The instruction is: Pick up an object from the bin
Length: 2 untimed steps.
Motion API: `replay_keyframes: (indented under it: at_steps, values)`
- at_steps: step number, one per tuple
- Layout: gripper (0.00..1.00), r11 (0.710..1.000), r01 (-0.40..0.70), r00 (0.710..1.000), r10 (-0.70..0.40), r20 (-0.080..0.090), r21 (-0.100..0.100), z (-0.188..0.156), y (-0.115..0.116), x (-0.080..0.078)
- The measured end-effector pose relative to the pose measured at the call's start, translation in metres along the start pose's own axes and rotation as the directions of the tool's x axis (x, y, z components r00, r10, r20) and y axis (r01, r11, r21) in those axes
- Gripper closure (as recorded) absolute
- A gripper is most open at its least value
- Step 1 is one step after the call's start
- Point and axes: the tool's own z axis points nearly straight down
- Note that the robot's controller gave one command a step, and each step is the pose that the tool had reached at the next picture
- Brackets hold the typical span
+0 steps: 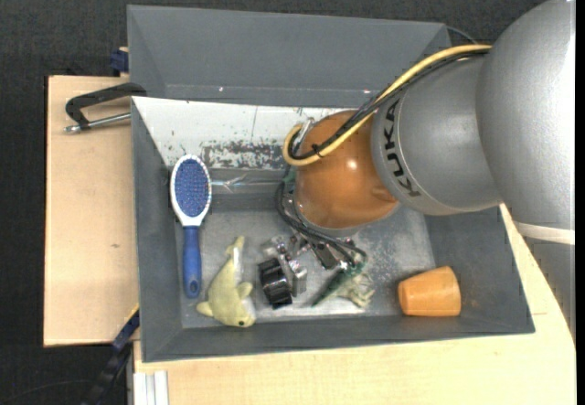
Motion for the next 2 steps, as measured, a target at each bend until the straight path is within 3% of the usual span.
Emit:
replay_keyframes:
  at_steps: [1,2]
  values:
    - [1.0,0.809,0.588,0.809,-0.588,0.003,0.004,0.003,-0.045,-0.003]
    - [1.0,0.481,0.877,0.481,-0.877,0.003,0.011,-0.214,-0.06,-0.019]
